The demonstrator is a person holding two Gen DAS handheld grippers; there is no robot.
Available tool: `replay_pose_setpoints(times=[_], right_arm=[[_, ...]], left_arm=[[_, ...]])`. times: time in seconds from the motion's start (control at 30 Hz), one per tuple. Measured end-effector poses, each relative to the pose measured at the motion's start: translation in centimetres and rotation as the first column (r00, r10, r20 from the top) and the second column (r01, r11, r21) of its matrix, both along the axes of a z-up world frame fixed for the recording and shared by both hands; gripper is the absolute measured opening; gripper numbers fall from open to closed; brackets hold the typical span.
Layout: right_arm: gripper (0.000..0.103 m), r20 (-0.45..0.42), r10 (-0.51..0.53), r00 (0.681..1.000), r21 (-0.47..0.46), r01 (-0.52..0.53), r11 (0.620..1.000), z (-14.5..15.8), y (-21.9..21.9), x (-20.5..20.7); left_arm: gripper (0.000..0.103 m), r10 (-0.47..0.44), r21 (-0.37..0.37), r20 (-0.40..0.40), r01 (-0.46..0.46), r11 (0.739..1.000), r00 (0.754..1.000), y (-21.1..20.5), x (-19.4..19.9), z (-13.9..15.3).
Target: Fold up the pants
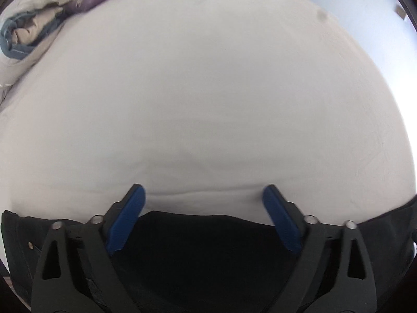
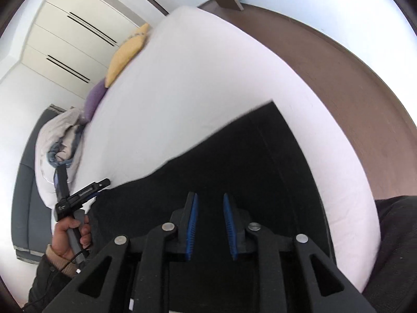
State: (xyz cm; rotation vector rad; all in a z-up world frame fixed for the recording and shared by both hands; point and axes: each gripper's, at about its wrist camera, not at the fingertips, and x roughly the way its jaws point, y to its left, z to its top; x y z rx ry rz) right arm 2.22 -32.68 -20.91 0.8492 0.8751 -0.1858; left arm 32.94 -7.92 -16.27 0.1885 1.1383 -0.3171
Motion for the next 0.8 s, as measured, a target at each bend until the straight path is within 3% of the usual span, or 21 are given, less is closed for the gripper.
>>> replay_pose_setpoints(times=[0.1,0.13,0.17,0.23,0.27,0.3,0.33,0.4,0.53,0.57,0.63,0.73,0.8], right_arm=[[0.029,0.087,0.078,0.993,0.041,-0.081,0.996,1.4,1.4,-1.1],[0.038,0.107,0.108,0.988,0.062,-0.115,0.991,1.2,2.1,-1.3],[0.045,0.110,0.144,0.983,0.091,-0.154,0.984,0.4,3.0,-1.4],[0.045,0.039,0.140,0.989,0.123,-0.144,0.982,-1.8,3.5,-1.9],[0.031,-0.018,0.115,0.993,0.161,-0.111,0.981,-3.7,3.3,-2.6],[0.020,-0.018,0.089,0.996,0.192,-0.084,0.978,-4.4,3.2,-3.1],[0.002,-0.020,0.062,0.998,0.211,-0.057,0.976,-4.8,2.6,-4.1],[0.000,-0.042,0.029,0.999,0.189,-0.020,0.982,-4.7,1.0,-6.4],[0.000,-0.061,-0.096,0.994,0.095,0.102,0.990,-2.8,-1.9,-10.9],[0.018,-0.062,-0.110,0.992,0.081,0.115,0.990,-2.4,-2.0,-11.1],[0.031,-0.042,-0.120,0.992,0.016,0.121,0.993,-1.0,-1.7,-11.5],[0.035,0.093,-0.002,0.996,0.110,-0.008,0.994,0.3,0.5,-10.1],[0.047,0.140,0.084,0.987,0.150,-0.105,0.983,0.0,1.5,-9.7]], left_arm=[[0.088,-0.008,-0.106,0.058,0.014,0.994,0.998,0.5,-2.7,3.0],[0.088,-0.037,-0.124,0.058,0.044,0.991,0.998,0.3,-3.9,3.3],[0.088,-0.068,-0.114,0.055,0.074,0.991,0.996,-0.1,-5.3,3.3],[0.088,-0.102,-0.085,0.048,0.105,0.991,0.994,-0.6,-7.3,2.6],[0.088,-0.118,-0.077,0.035,0.121,0.990,0.992,-0.7,-8.0,2.0],[0.088,-0.131,-0.062,0.018,0.132,0.989,0.991,-0.8,-8.8,1.0],[0.088,-0.130,-0.040,-0.003,0.130,0.991,0.992,-0.7,-9.2,-0.2],[0.092,-0.102,-0.034,-0.005,0.102,0.994,0.995,0.2,-9.6,-1.9],[0.093,-0.035,-0.036,0.005,0.035,0.999,0.999,1.2,-9.1,-1.3],[0.092,-0.020,-0.052,0.013,0.020,0.998,1.000,1.4,-9.1,-0.6],[0.092,-0.015,-0.135,0.044,0.020,0.991,0.999,1.1,-10.0,1.2],[0.092,-0.081,-0.203,0.062,0.092,0.975,0.995,-0.9,-12.0,2.5],[0.092,-0.134,-0.229,0.063,0.145,0.963,0.989,-3.0,-13.2,2.3]])
